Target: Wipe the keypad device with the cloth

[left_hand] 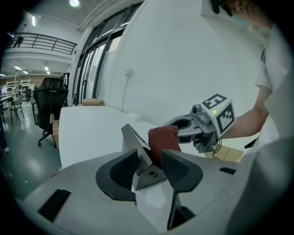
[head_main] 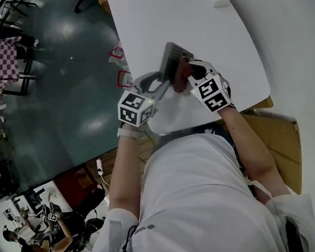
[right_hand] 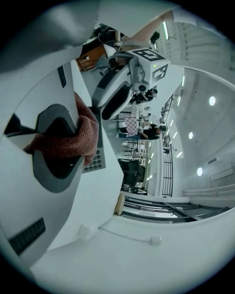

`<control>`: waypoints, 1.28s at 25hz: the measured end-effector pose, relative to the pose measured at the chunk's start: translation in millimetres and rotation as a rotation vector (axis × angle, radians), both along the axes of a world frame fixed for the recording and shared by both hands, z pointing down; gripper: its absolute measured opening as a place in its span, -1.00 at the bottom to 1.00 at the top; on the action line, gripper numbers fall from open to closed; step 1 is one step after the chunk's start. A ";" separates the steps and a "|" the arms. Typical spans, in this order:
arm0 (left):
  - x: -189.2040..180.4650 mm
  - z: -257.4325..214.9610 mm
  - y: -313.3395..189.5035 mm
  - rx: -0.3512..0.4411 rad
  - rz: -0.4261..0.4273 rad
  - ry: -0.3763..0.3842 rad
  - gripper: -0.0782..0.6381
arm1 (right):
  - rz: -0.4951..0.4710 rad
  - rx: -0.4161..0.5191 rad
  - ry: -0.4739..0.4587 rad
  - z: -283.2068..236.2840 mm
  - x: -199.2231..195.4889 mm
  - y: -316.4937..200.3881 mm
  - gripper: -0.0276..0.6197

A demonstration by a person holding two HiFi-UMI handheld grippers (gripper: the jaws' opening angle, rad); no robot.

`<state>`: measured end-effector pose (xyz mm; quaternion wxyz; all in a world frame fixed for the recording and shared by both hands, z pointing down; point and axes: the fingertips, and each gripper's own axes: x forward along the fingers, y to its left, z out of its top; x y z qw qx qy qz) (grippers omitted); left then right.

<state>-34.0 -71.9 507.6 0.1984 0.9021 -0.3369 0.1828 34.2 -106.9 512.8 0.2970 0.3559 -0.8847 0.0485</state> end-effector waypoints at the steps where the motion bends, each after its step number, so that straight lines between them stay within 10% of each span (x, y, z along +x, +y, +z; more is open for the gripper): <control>1: 0.1 -0.1 1.4 0.007 0.014 -0.011 -0.33 | -0.014 0.009 -0.009 -7.2 -6.4 -0.6 -0.80; 10: 5.2 8.9 4.6 0.028 0.063 -0.074 -0.34 | -0.088 0.032 -0.012 -20.7 -47.3 -6.0 -0.80; 32: 3.9 8.9 6.5 0.049 0.031 -0.046 -0.34 | 0.074 -0.042 -0.112 17.9 -16.2 2.6 -0.80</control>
